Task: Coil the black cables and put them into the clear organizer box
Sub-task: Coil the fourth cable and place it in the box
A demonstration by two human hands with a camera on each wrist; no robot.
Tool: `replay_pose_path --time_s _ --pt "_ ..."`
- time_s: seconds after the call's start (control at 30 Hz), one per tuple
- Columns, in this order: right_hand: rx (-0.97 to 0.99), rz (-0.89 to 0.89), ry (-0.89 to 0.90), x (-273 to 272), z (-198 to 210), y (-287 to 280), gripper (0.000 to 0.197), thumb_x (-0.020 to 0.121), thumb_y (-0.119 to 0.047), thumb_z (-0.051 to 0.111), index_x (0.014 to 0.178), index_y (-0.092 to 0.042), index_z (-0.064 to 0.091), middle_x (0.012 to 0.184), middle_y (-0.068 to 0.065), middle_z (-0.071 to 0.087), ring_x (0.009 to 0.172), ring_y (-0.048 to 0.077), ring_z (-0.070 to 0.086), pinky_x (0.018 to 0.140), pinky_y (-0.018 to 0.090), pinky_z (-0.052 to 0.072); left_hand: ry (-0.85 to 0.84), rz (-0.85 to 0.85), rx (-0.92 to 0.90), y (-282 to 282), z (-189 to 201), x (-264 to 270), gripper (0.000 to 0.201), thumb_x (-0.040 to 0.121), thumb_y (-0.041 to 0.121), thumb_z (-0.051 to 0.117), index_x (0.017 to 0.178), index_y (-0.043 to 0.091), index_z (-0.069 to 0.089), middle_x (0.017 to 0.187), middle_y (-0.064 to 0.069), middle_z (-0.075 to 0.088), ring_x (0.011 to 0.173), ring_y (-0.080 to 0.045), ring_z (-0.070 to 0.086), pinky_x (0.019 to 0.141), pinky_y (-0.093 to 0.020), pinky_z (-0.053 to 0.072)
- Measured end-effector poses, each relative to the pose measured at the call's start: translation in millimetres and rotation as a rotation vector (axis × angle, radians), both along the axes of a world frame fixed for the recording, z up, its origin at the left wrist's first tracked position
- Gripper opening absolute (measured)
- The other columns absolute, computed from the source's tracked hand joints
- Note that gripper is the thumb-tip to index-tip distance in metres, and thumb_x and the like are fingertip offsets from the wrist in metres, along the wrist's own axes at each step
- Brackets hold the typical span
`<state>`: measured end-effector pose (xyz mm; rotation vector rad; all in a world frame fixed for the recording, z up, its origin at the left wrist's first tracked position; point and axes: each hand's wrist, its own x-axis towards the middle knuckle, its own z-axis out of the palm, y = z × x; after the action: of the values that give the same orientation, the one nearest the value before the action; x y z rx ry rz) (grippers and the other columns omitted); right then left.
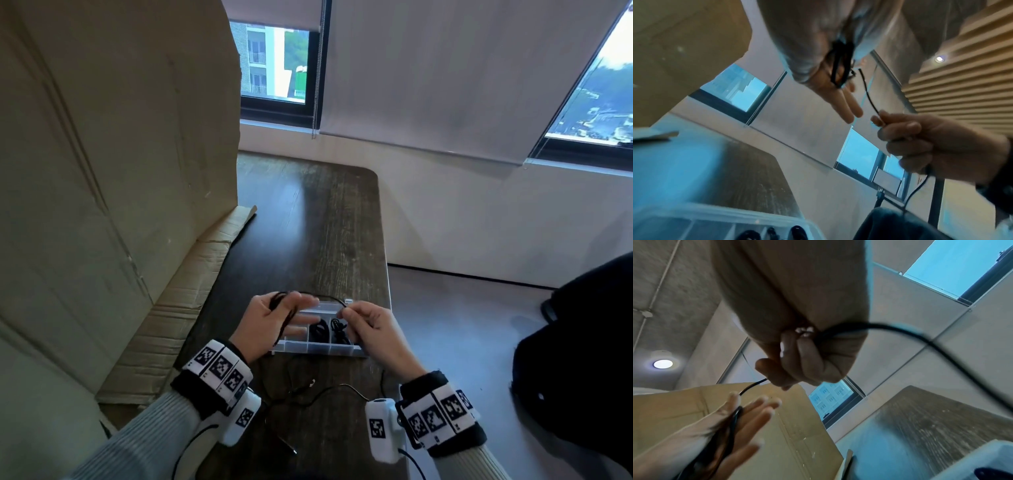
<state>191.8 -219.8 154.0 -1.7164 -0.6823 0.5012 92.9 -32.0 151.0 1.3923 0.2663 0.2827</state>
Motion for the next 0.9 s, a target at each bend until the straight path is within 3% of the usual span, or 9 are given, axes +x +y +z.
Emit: replay_pose_path --time_s 0.17,0.27,0.33,0.4,0.5,0.63,0.73,0.83,0.9 --pt "-0.048 0.020 -0.017 -10 -24 7 0.013 0.095 -0.021 0.058 0.086 -0.018 0.068 0.055 -0.004 0.062 0.050 0.003 0.054 0.055 0.015 0.042 -0.069 0.109 -0.235 8 0 4 0.045 0.090 0.036 0.046 0.119 0.004 0.059 0.110 -0.016 0.070 0.099 -0.034 0.069 0.075 -0.038 0.060" --pt "-0.161 0.168 -0.013 -18 -32 12 0.015 0.094 -0.029 0.059 0.090 -0.022 0.072 0.055 -0.005 0.062 0.051 0.003 0.053 0.057 0.016 0.043 -0.103 0.107 -0.257 4 -2 4 0.037 0.092 0.036 0.042 0.105 0.006 0.060 0.082 -0.011 0.070 0.083 -0.029 0.071 0.079 -0.050 0.057" --pt "-0.214 0.271 0.005 -25 -31 16 0.016 0.094 -0.030 0.059 0.094 -0.021 0.072 0.053 -0.008 0.060 0.049 0.001 0.052 0.056 0.014 0.043 -0.113 0.140 -0.320 1 -3 5 0.029 0.094 0.034 0.041 0.094 0.010 0.057 0.062 -0.002 0.055 0.059 -0.015 0.061 0.072 -0.052 0.057" --pt "-0.258 0.362 -0.027 -31 -26 20 0.019 0.095 -0.029 0.058 0.096 -0.016 0.072 0.051 -0.011 0.058 0.048 -0.001 0.051 0.056 0.011 0.042 -0.084 0.211 -0.319 0 -8 7 0.026 0.098 0.032 0.040 0.090 0.012 0.055 0.059 0.001 0.044 0.045 -0.006 0.042 0.049 -0.033 0.054" --pt "-0.349 0.497 -0.149 -36 -16 22 0.021 0.095 -0.032 0.058 0.100 -0.017 0.072 0.067 -0.008 0.067 0.060 0.005 0.060 0.065 0.019 0.052 -0.058 0.283 -0.015 7 -20 8 0.025 0.098 0.030 0.043 0.087 0.014 0.060 0.060 0.004 0.044 0.043 -0.004 0.031 0.039 -0.019 0.029" --pt "-0.314 0.465 -0.278 -38 1 20 0.018 0.094 -0.032 0.057 0.096 -0.021 0.071 0.083 -0.003 0.070 0.072 0.009 0.063 0.071 0.026 0.054 0.025 0.060 0.686 13 -36 -2 0.050 0.088 0.067 0.037 0.082 0.024 0.063 0.061 0.005 0.054 0.050 -0.005 0.045 0.049 -0.022 0.039" --pt "-0.215 0.343 -0.342 -31 10 19 0.016 0.094 -0.027 0.059 0.092 -0.023 0.074 0.079 -0.006 0.071 0.072 0.010 0.065 0.072 0.028 0.054 0.040 -0.154 0.723 6 -33 -8 0.075 0.079 0.081 0.023 0.072 0.019 0.063 0.059 0.010 0.056 0.055 -0.001 0.050 0.054 -0.016 0.037" --pt "-0.128 0.195 -0.247 -25 8 20 0.011 0.091 -0.022 0.064 0.088 -0.022 0.074 0.081 -0.002 0.074 0.077 0.013 0.068 0.074 0.031 0.056 0.050 -0.321 0.700 -3 -29 -8 0.050 0.078 0.067 0.054 0.075 0.019 0.067 0.062 0.010 0.061 0.057 0.000 0.053 0.055 -0.018 0.042" --pt "-0.041 0.081 -0.108 -21 9 18 0.005 0.087 -0.017 0.069 0.084 -0.018 0.072 0.073 -0.005 0.073 0.068 0.004 0.067 0.064 0.019 0.054 0.105 -0.366 0.720 -5 -26 -9 0.040 0.077 0.050 0.067 0.077 0.010 0.068 0.064 0.005 0.061 0.057 -0.004 0.054 0.056 -0.023 0.045"
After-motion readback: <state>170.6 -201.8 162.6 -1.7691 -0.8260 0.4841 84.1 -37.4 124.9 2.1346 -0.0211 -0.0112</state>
